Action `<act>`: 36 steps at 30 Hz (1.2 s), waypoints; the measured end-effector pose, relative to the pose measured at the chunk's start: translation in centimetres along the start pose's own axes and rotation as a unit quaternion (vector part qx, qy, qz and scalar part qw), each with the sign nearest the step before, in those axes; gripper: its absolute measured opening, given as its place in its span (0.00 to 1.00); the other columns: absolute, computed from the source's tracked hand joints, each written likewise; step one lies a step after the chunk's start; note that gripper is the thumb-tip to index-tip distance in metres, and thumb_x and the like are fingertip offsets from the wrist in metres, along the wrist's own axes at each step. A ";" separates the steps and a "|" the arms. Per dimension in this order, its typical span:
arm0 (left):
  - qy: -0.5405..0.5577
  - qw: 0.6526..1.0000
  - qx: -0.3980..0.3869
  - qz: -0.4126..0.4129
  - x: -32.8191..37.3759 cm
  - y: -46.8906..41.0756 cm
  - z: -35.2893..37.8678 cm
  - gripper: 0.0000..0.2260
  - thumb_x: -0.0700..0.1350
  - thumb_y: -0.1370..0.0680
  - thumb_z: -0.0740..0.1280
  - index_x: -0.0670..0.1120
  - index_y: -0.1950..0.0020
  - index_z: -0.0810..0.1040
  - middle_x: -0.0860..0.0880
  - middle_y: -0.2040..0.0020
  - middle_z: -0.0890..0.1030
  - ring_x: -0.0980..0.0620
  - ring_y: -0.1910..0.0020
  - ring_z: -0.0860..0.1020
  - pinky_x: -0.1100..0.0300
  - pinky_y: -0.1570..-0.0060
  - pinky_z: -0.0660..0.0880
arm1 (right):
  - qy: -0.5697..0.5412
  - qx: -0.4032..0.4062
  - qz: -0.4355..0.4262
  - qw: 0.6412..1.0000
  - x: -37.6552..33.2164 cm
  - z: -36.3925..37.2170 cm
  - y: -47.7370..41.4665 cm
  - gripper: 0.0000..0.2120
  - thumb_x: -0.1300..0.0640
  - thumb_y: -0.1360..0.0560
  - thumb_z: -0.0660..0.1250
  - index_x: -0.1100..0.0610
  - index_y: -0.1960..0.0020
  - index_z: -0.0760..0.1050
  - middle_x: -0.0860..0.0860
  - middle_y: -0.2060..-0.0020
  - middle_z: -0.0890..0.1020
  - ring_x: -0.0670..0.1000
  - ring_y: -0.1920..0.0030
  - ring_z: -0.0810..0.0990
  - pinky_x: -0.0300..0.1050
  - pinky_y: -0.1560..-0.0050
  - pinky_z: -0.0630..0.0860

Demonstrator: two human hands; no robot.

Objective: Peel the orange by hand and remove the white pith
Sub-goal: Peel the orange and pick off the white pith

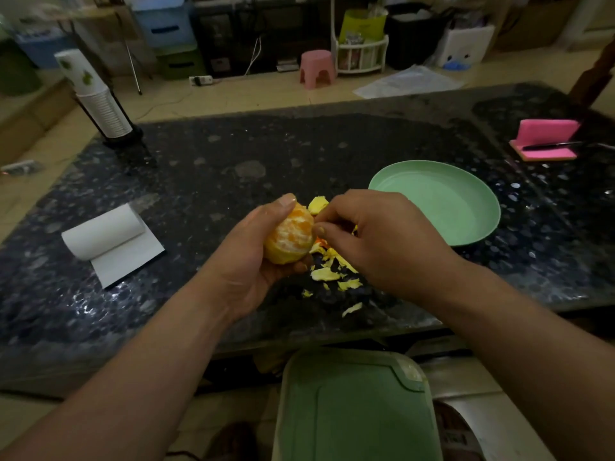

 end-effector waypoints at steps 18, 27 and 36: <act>0.001 1.000 -0.025 -0.002 0.4 0.3 0.3 0.18 0.56 0.28 0.71 0.47 0.45 0.81 0.44 0.55 0.85 0.48 0.63 0.82 0.59 0.68 0.79 | -0.017 0.022 -0.033 0.999 -0.4 -0.5 0.3 0.03 0.51 0.21 0.73 0.47 0.47 0.81 0.42 0.57 0.80 0.44 0.57 0.79 0.48 0.58 0.78; -0.039 0.999 -0.004 0.005 0.1 0.0 -0.4 0.26 0.57 0.27 0.72 0.41 0.36 0.78 0.43 0.54 0.84 0.47 0.64 0.82 0.58 0.68 0.79 | 0.065 0.027 -0.058 0.996 -1.7 -0.6 0.1 0.03 0.54 0.21 0.70 0.50 0.53 0.81 0.44 0.61 0.78 0.48 0.62 0.75 0.46 0.65 0.69; -0.060 0.997 -0.025 0.030 0.7 0.3 0.2 0.29 0.55 0.24 0.72 0.37 0.31 0.75 0.44 0.53 0.84 0.49 0.61 0.83 0.59 0.67 0.79 | 0.076 0.072 -0.063 0.993 -3.0 -0.8 0.2 0.07 0.55 0.24 0.70 0.53 0.58 0.73 0.47 0.64 0.74 0.51 0.64 0.71 0.48 0.69 0.68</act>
Point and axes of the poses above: each hand's wrist, its own y-axis away from the middle knuckle, its own z-axis out of the palm, x = y × z, the point moved 7 cm from there along -y, towards the middle knuckle
